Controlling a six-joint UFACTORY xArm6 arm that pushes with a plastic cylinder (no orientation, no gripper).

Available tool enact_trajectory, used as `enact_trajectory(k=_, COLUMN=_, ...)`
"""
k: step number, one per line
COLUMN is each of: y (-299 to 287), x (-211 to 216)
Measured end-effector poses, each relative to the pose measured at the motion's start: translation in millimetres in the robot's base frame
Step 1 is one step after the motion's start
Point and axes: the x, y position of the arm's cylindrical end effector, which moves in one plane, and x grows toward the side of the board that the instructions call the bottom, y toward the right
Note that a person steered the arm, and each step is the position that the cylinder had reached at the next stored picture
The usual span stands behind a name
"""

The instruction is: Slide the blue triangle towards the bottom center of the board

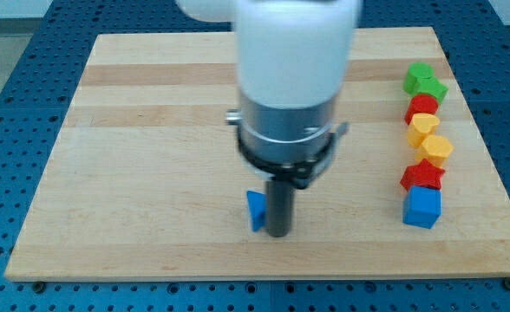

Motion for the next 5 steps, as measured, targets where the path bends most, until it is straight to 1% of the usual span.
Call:
enact_trajectory(k=1, y=-14.4, x=0.0)
enact_trajectory(k=2, y=44.2, x=-17.1)
enact_trajectory(k=3, y=61.5, x=-46.2)
enact_trajectory(k=4, y=14.2, x=-55.4)
enact_trajectory(k=5, y=-28.4, x=-52.3)
